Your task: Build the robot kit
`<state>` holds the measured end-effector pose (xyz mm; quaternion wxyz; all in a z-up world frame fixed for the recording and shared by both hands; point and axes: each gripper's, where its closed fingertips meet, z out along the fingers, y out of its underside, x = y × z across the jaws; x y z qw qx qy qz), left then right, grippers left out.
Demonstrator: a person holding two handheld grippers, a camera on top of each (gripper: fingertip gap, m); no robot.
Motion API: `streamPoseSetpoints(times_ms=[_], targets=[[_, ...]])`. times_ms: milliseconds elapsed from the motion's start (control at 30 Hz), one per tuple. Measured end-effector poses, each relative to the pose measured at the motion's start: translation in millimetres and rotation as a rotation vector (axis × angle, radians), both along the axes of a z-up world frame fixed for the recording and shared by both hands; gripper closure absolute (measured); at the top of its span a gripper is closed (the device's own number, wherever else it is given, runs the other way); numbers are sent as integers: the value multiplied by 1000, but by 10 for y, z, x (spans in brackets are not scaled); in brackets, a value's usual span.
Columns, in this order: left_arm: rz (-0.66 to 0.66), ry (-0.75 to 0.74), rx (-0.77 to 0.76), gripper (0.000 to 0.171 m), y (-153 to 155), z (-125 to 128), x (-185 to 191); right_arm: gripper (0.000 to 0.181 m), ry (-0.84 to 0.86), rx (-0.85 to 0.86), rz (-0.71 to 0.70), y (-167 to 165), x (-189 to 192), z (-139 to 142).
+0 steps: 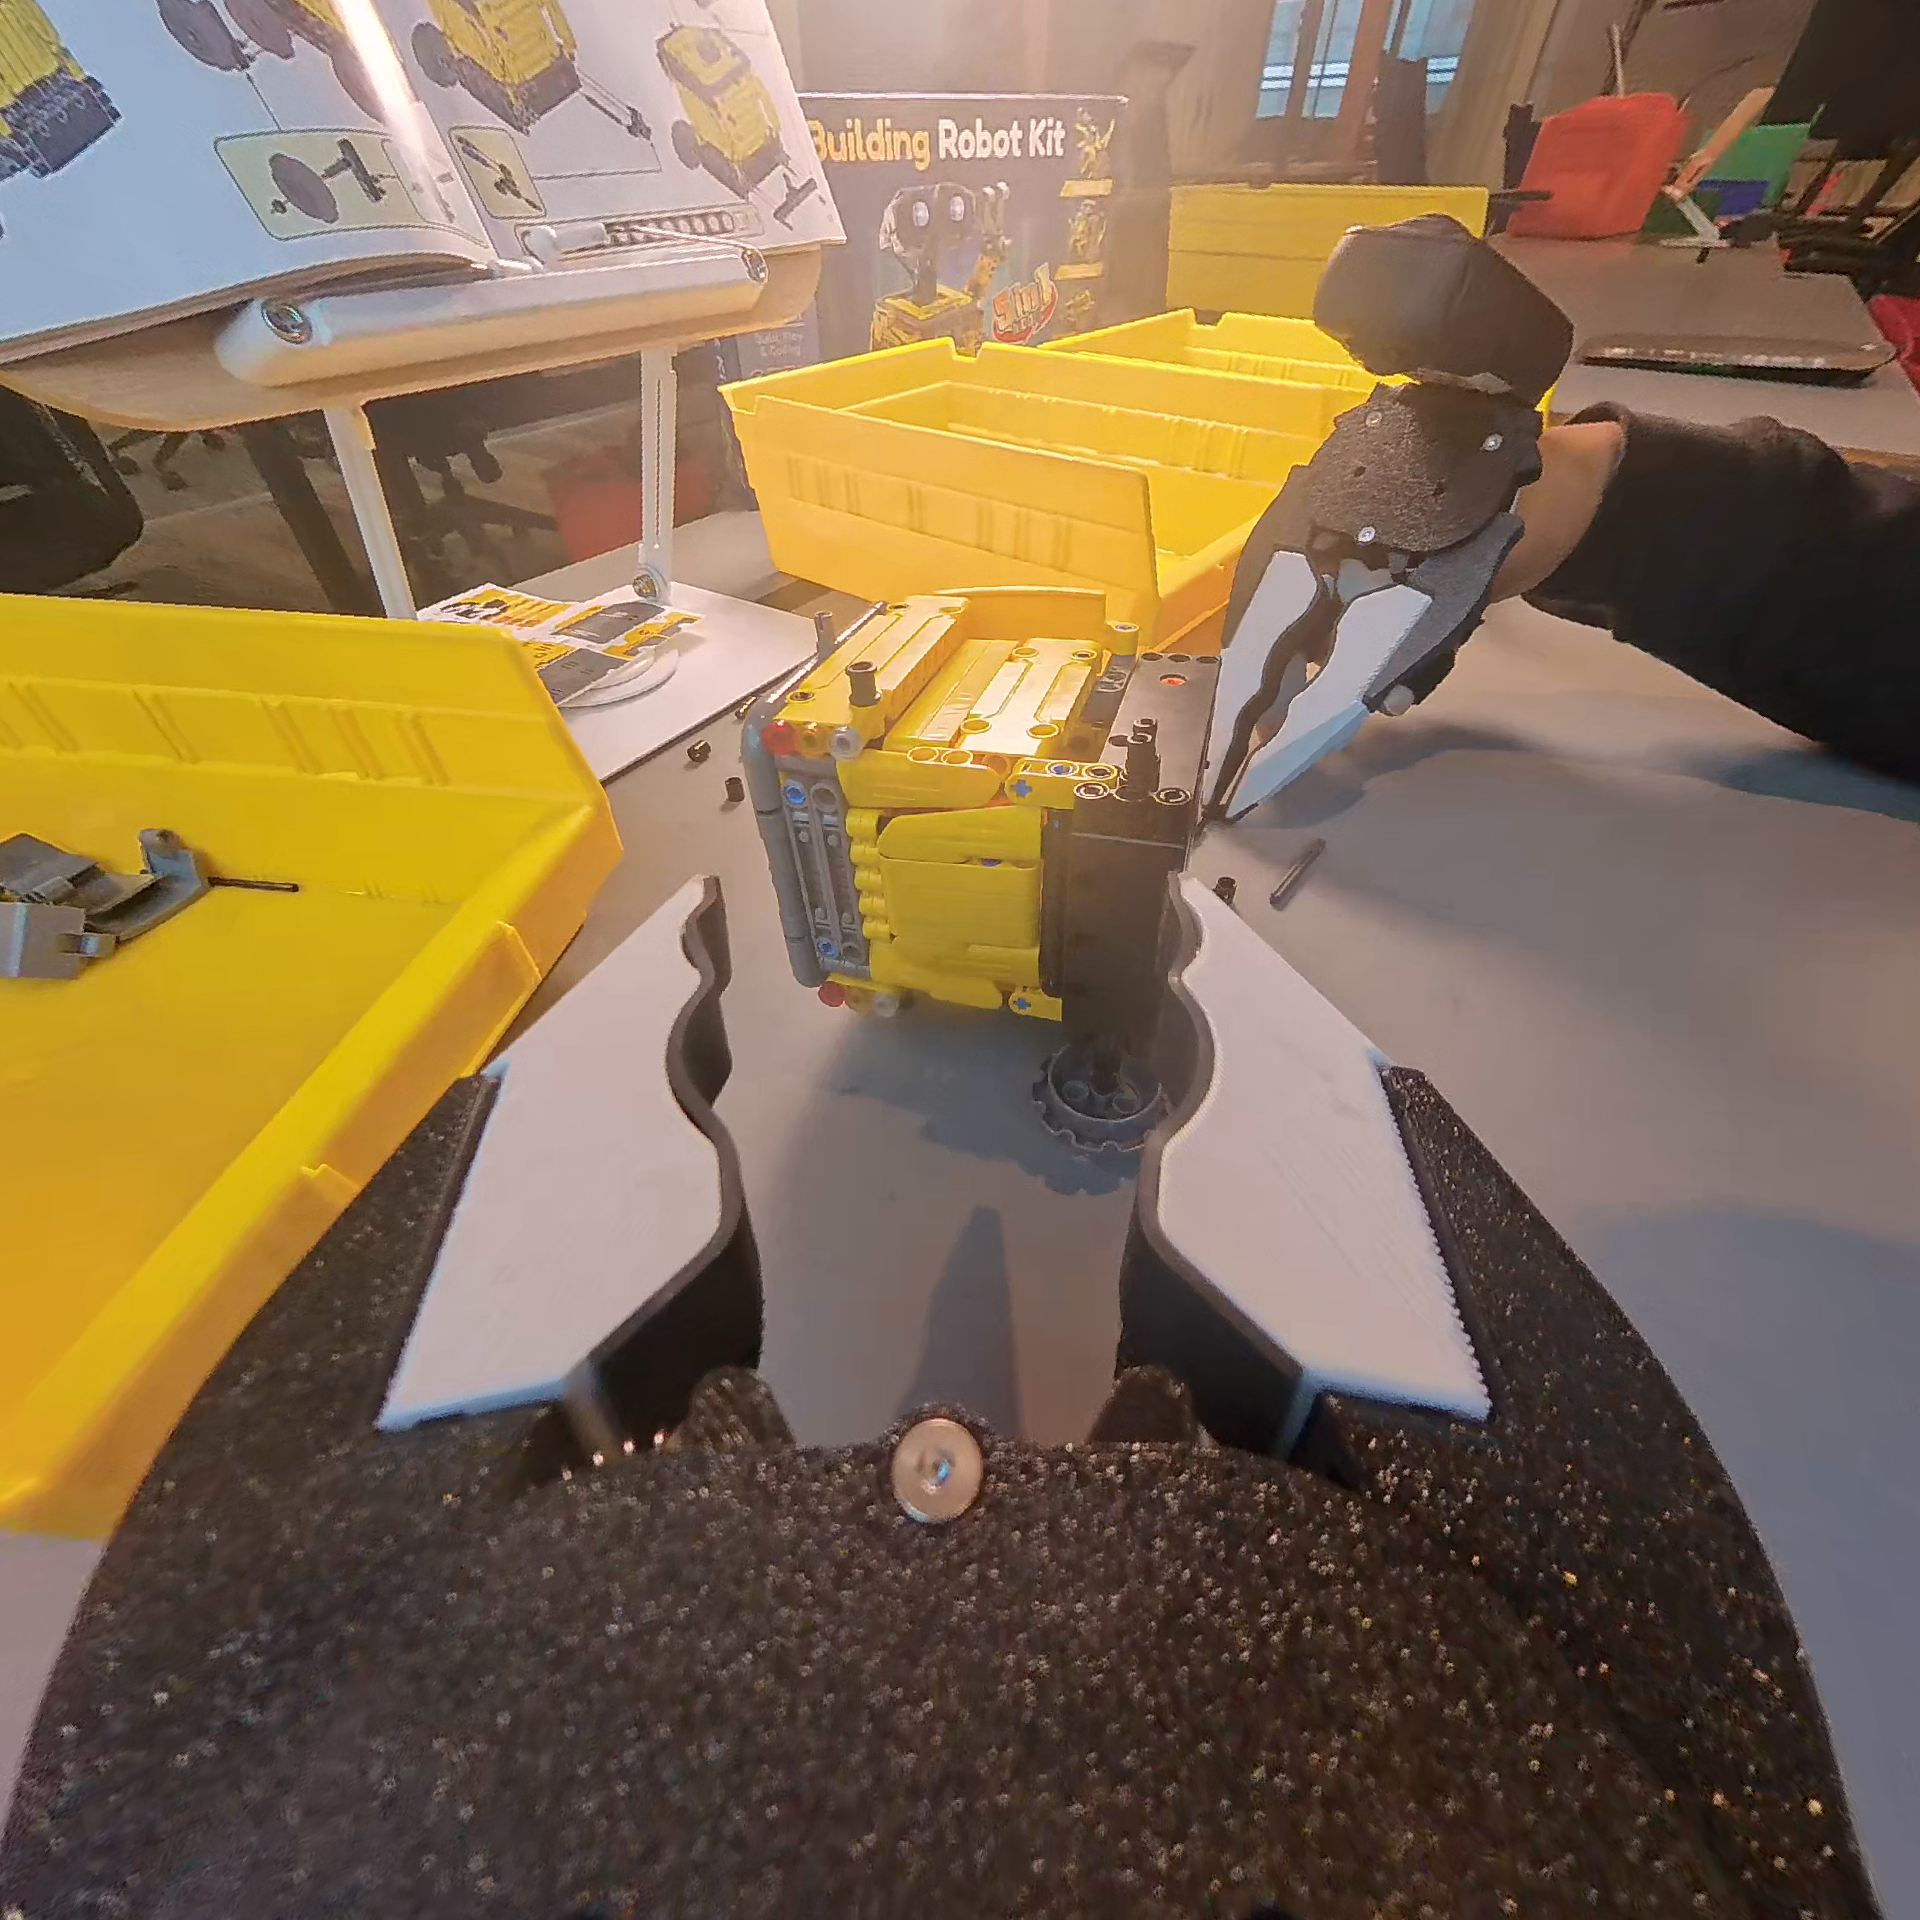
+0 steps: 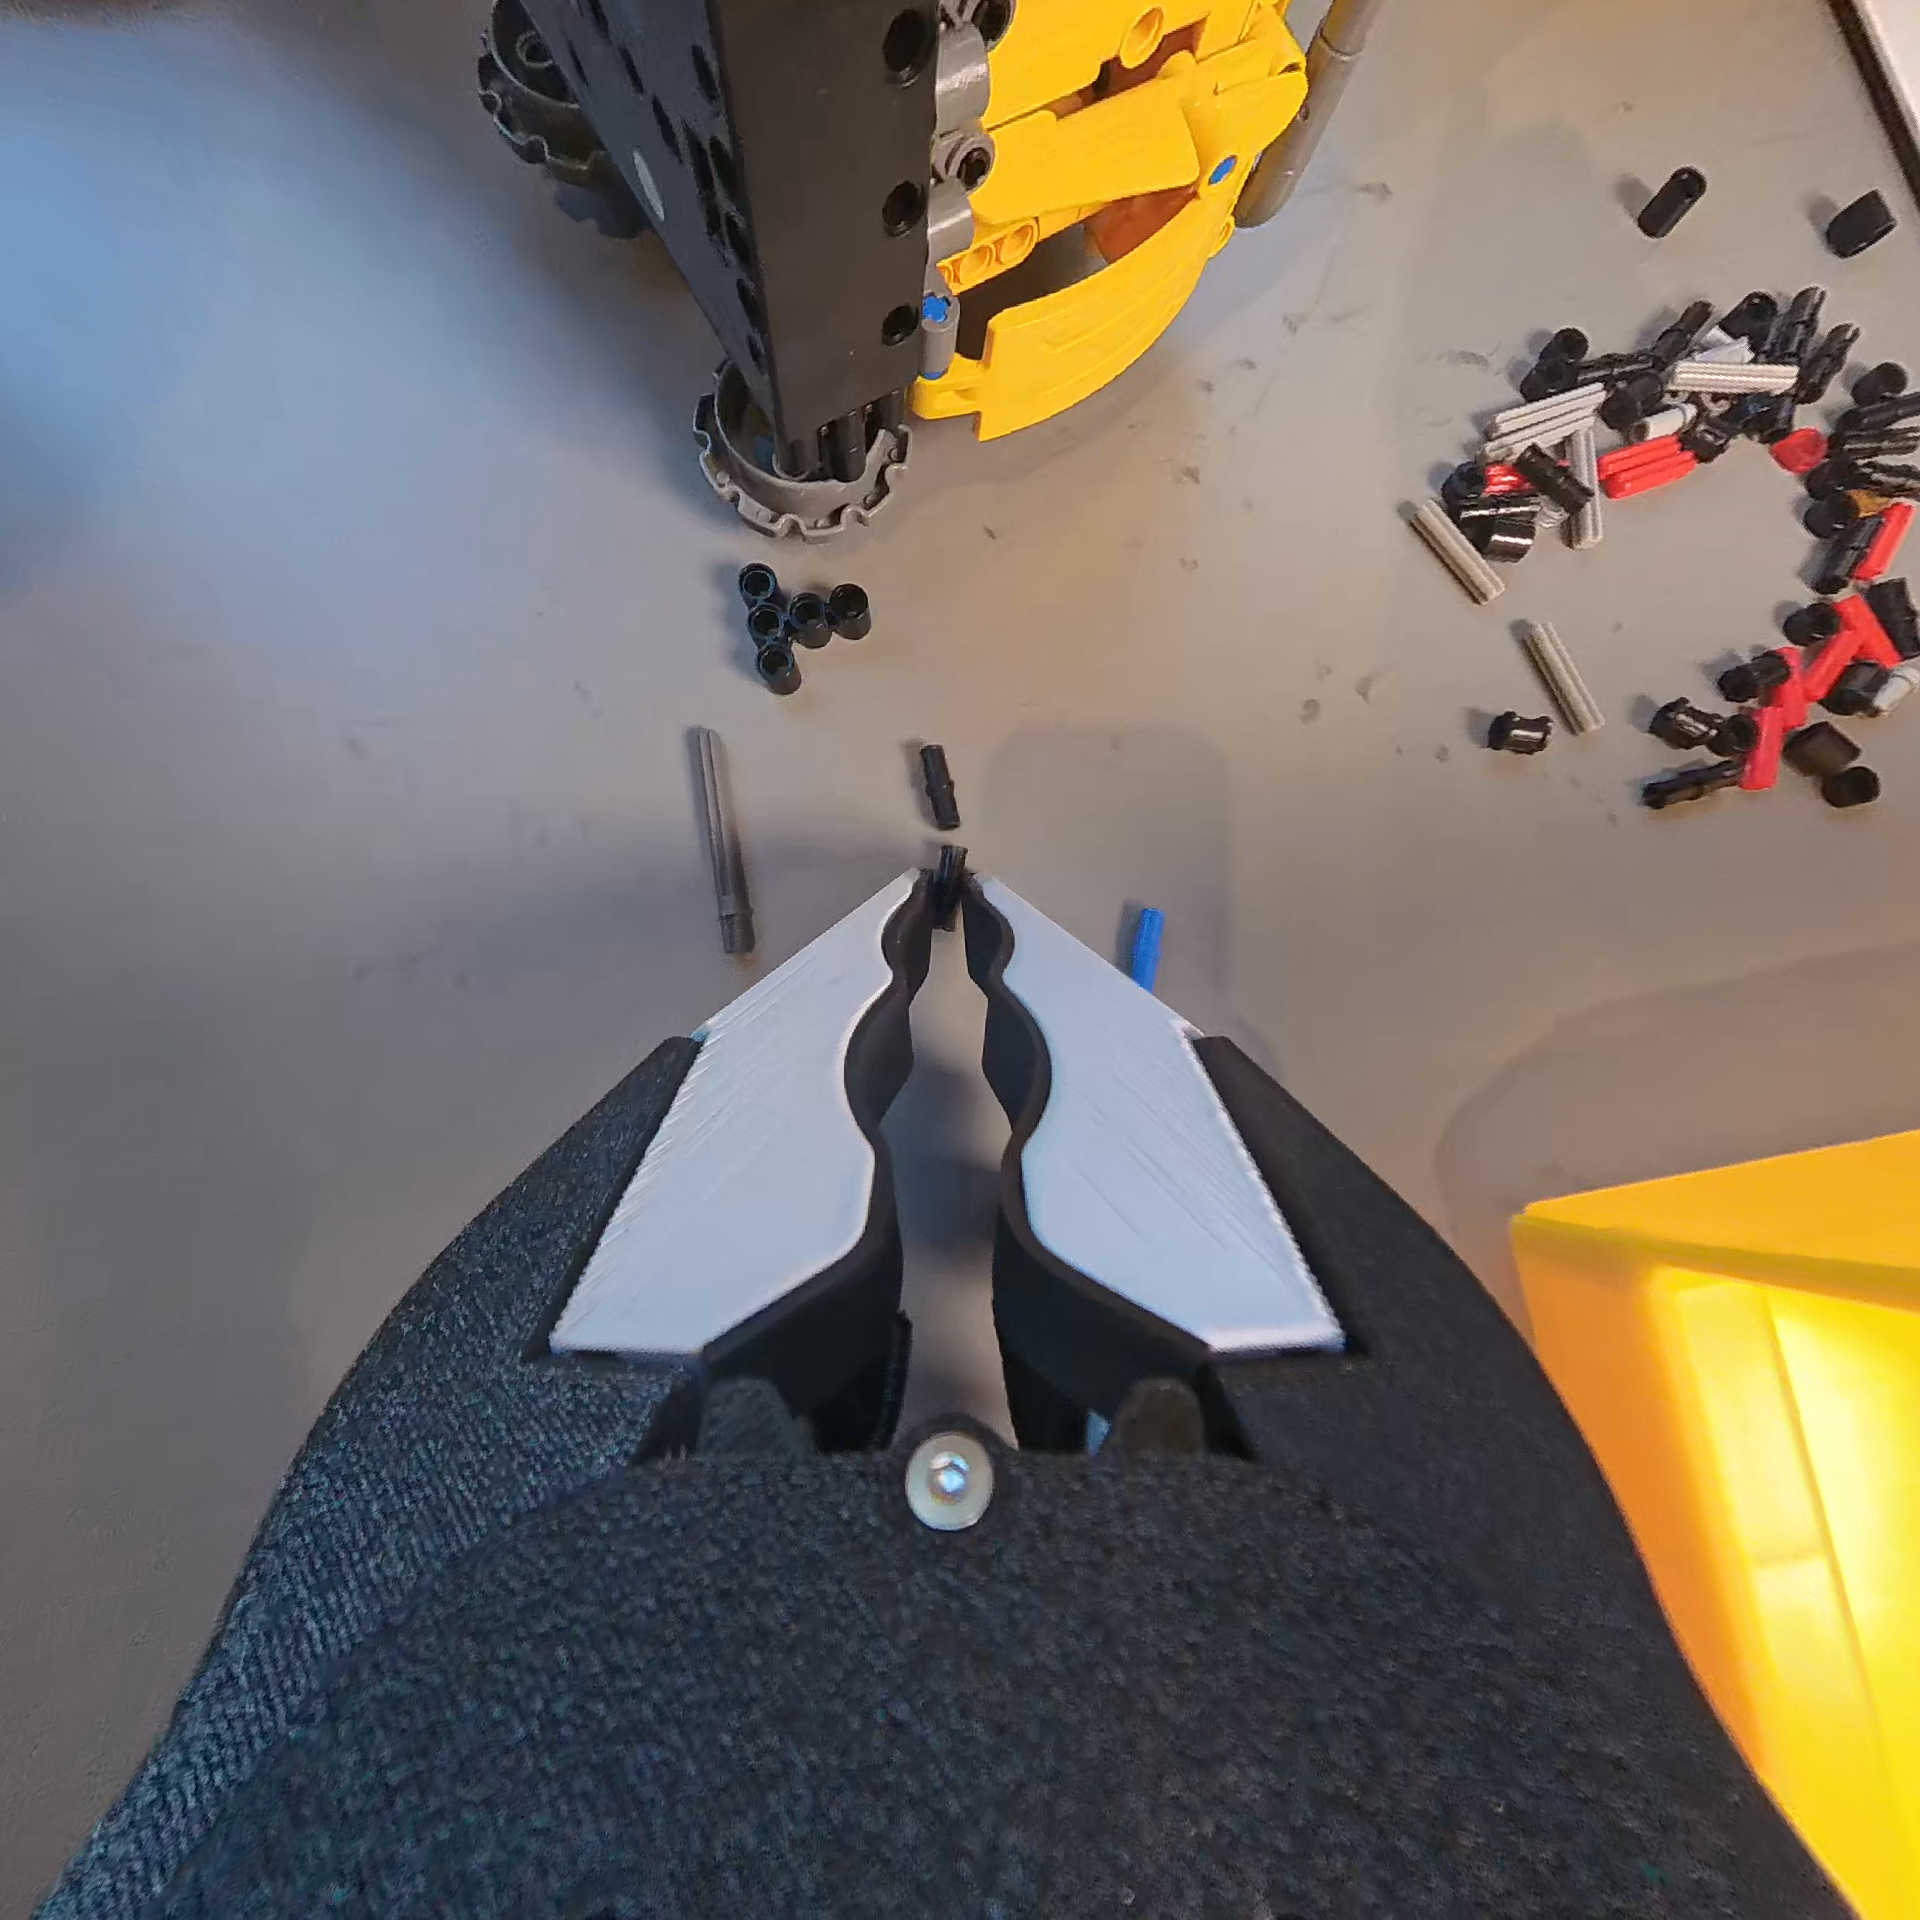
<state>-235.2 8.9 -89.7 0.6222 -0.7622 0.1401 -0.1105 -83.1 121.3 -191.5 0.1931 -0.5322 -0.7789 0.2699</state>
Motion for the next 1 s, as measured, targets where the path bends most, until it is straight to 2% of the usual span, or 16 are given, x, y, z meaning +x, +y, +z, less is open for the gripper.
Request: streamPoseSetpoints(times_ms=[267, 467, 567, 667, 767, 867, 1000], targets=[[-2, -5, -9, 91, 7, -13, -2, 176, -45, 52, 19, 81, 334, 85], [-1, 3, -8, 91, 7, -15, 3, 175, -67, 46, 21, 85, 356, 1], [-1, 0, -9, 91, 7, -15, 2, 169, -63, 53, 14, 101, 349, 5], [-3, 5, -10, 91, 8, -20, 8, 163, 4, 49, 5, 68, 243, 147], [-6, 14, -17, 91, 13, -34, 19, 163, 119, -14, 44, -200, -18, 373], [-8, 24, -19, 91, 13, -42, 30, 163, 96, -8, 83, -463, -226, 259], [-6, 34, 1, 92, -3, -13, 33, 163, 54, 17, 88, -537, -324, 96]])
